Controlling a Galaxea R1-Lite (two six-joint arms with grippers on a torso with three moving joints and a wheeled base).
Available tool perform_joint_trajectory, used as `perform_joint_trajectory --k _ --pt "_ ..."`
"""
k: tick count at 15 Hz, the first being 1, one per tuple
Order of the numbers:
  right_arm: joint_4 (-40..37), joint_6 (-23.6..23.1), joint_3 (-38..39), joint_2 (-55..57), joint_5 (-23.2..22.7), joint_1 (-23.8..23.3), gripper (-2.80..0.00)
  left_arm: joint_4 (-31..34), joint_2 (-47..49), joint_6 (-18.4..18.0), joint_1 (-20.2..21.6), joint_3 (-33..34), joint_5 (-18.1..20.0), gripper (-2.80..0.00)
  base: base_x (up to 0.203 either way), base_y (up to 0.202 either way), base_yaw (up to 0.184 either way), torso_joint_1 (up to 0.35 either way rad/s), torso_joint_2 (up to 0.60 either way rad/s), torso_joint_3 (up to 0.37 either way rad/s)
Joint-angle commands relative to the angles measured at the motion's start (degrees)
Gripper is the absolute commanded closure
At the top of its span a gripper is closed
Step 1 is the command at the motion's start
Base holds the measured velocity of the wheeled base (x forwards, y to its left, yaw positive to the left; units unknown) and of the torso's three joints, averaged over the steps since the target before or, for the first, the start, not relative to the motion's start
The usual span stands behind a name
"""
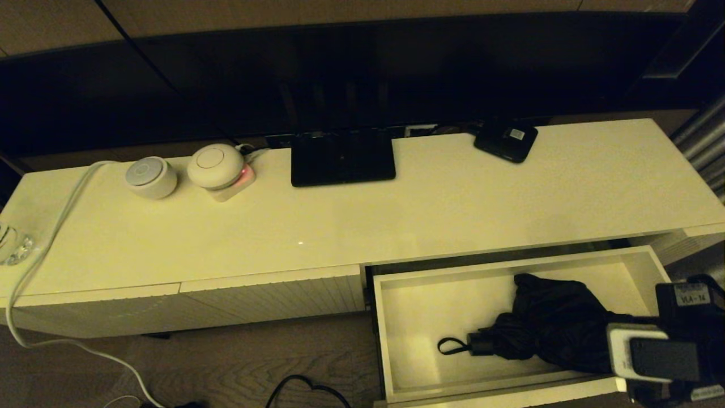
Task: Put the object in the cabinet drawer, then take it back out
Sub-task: Close the drawer
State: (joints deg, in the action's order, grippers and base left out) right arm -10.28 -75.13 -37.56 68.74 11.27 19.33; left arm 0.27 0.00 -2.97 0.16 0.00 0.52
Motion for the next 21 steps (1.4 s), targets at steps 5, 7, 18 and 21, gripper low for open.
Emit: perform_joint_trajectory --k 5,7,18,21 --pt "-2.6 -0.5 10.4 -3.5 -8.5 4.0 0.00 0.0 0.0 0.0 0.0 0.2 0.0 0.00 0.000 0.000 0.000 0.000 0.00 0.000" --pt "-2.7 -0.5 12.5 -3.3 -11.2 4.1 0.00 0.0 0.0 0.0 0.0 0.2 0.0 0.00 0.000 0.000 0.000 0.000 0.00 0.000" --pt "-10.7 -0.6 16.0 -1.3 -19.1 4.1 0.00 0.0 0.0 0.0 0.0 0.2 0.0 0.00 0.000 0.000 0.000 0.000 0.00 0.000" --pt "-6.4 -0.3 16.0 5.0 -19.1 2.5 0.00 0.0 0.0 0.0 0.0 0.2 0.0 0.00 0.000 0.000 0.000 0.000 0.00 0.000"
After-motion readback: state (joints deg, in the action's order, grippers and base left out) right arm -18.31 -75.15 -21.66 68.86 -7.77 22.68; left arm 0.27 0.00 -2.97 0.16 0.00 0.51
